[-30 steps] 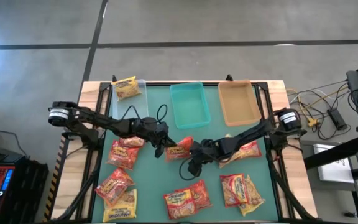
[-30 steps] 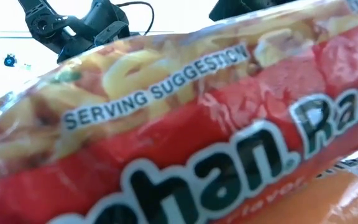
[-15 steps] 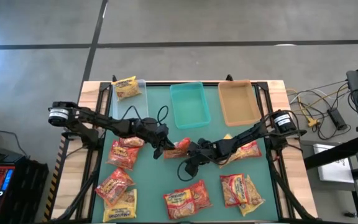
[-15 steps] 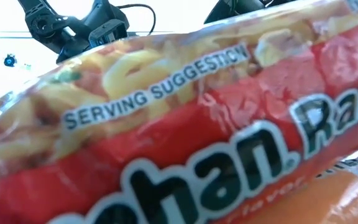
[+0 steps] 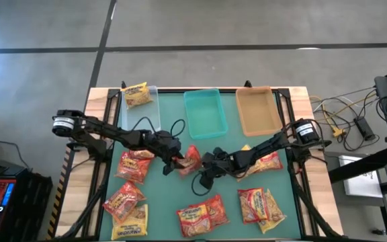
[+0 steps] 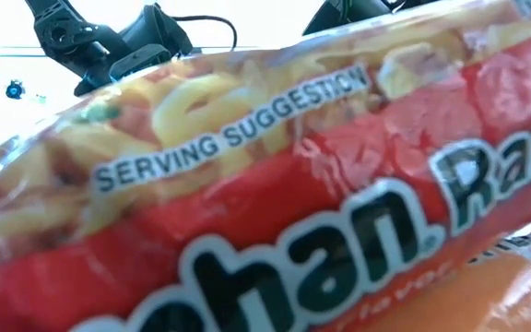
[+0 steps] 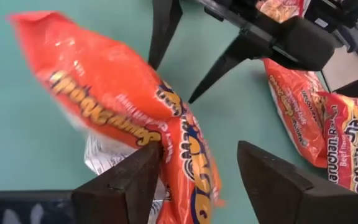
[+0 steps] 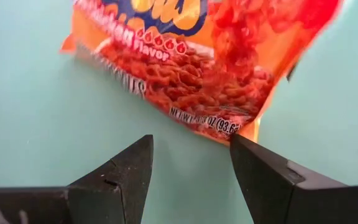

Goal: Sort Maruchan noodles
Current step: Put the red noodle pack into the green bin

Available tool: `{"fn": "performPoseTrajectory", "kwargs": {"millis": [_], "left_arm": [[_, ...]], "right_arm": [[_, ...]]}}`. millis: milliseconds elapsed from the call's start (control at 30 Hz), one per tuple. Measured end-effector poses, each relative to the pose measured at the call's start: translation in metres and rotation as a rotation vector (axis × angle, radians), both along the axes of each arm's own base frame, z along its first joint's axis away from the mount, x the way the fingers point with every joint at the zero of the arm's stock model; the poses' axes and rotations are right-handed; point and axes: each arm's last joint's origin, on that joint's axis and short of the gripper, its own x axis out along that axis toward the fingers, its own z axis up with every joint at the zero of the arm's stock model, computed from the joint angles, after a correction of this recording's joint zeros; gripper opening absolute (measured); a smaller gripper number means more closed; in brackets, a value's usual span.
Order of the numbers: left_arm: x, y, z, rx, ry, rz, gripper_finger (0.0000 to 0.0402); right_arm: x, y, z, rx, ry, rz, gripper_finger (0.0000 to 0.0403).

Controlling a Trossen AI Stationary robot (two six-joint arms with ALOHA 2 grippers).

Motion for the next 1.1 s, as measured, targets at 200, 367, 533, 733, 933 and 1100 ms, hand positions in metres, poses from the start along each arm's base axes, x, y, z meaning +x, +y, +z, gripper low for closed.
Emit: {"fn": "performPoseTrajectory", "kwargs": {"millis": [200,367,533,733,933,1100], "left_arm": [[0.002,0.0,-0.01,-0.001,0.032,0.0,0.0206],[0.005,0.0,-0.023,-0.021,0.07,0.017,0.0206],[0.009,0.0,-0.031,-0.03,0.087,0.016,0.0206],[0.018,0.0,-0.029,-0.031,0.086,0.015,0.0206],[0.023,0.0,-0.025,-0.029,0.074,0.028,0.0206],[0.024,0.001,-0.024,-0.033,0.069,0.041,0.0206]], "right_arm": [[0.004,0.0,0.003,0.0,-0.051,0.005,0.0203],[0.004,0.0,0.003,0.003,-0.057,0.007,0.0203],[0.004,0.0,0.003,0.004,-0.057,0.007,0.0203],[0.004,0.0,0.003,-0.006,-0.049,0.014,0.0203],[0.006,0.0,-0.005,-0.016,-0.045,0.013,0.0203],[0.009,0.0,-0.013,-0.046,-0.053,0.002,0.0203]]}}
